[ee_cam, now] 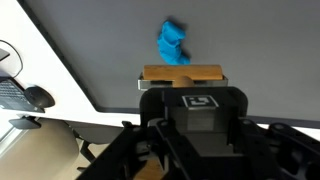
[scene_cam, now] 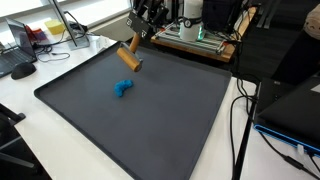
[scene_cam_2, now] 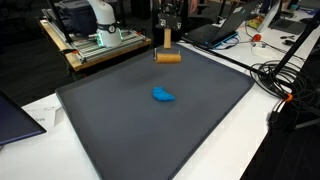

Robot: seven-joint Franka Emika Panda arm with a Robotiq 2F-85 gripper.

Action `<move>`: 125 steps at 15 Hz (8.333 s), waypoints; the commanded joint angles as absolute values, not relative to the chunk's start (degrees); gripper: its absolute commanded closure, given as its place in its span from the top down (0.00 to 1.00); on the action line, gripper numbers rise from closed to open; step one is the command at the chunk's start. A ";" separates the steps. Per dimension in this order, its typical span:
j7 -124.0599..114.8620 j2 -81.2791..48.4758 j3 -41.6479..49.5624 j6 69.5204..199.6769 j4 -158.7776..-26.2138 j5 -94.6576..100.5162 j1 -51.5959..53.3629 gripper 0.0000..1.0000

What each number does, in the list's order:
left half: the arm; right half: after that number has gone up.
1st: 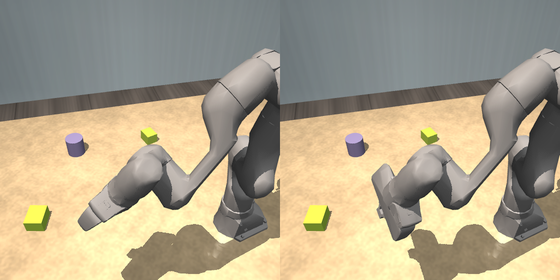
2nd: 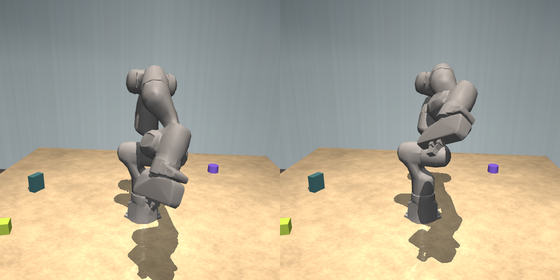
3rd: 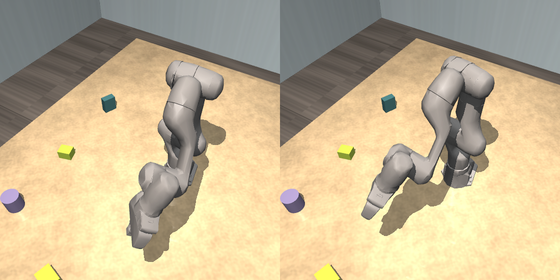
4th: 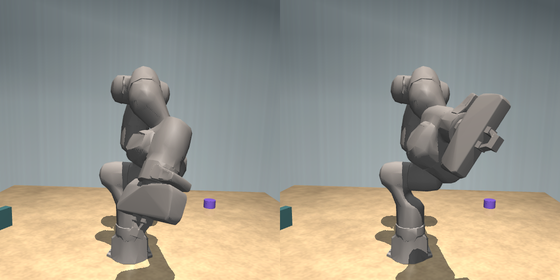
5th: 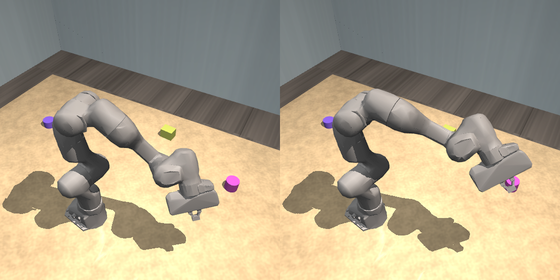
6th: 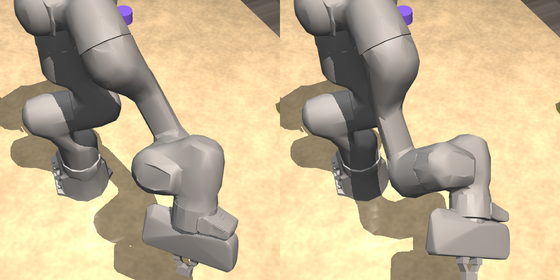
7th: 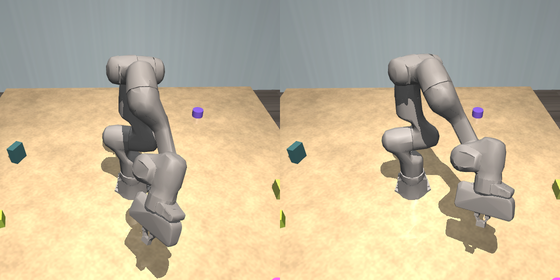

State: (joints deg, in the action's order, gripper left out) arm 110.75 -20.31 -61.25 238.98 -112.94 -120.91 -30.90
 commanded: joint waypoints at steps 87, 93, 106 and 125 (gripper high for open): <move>151.91 -50.56 -43.95 243.83 -78.85 -144.49 -31.44 0.22; 152.01 -49.34 -43.79 243.43 -80.75 -145.17 -32.13 0.22; 152.39 -48.38 -45.53 242.43 -84.31 -145.17 -34.45 0.22; 150.63 -47.64 -44.69 242.62 -86.85 -144.13 -34.08 0.22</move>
State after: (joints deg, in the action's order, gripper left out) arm 150.92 -45.76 -44.91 240.61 -81.31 -143.57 -32.78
